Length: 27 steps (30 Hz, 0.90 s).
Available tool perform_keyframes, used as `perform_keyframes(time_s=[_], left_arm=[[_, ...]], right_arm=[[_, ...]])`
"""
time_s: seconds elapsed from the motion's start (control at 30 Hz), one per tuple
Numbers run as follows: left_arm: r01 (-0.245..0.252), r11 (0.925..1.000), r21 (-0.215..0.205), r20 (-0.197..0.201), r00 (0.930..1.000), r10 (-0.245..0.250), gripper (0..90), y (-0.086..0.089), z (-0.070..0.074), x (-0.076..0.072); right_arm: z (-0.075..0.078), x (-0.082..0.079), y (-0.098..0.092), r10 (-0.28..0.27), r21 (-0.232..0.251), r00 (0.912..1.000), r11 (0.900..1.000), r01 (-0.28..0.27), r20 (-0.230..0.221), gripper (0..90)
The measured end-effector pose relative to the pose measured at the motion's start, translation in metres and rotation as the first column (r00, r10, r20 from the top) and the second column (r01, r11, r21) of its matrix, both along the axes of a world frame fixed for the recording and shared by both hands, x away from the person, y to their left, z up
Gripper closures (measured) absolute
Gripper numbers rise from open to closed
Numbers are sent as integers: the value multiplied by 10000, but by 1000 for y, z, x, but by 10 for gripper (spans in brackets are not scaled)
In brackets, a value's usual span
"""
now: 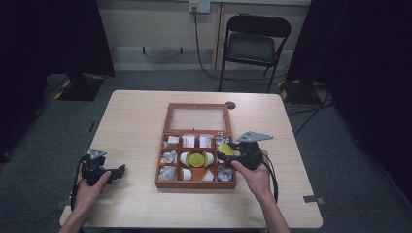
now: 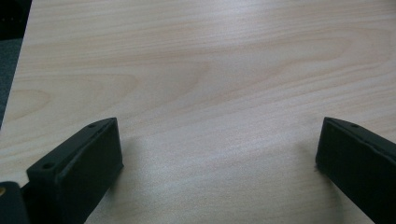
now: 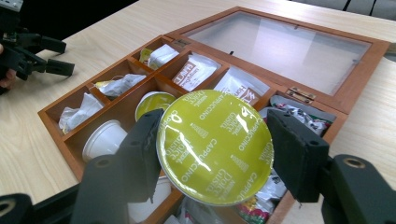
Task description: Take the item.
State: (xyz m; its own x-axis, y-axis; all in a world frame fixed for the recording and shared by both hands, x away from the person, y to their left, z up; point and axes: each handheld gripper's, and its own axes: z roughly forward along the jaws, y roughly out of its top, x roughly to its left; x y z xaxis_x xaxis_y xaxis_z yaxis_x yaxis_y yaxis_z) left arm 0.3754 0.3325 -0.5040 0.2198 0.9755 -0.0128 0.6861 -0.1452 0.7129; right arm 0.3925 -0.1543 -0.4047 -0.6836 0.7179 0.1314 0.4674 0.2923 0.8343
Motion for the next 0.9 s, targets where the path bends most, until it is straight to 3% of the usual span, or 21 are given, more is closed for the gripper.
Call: perform_keyframes(time_s=[0.6, 0.9], left_arm=[[1, 10000, 1, 1, 10000, -1, 0, 0, 0, 0], [-6, 10000, 8, 4, 10000, 6, 0, 0, 0, 0]], right_arm=[[4, 4, -22, -554, 183, 9984, 9983, 552, 99, 389], [6, 7, -43, -1041, 202, 9944, 9944, 1037, 182, 390]])
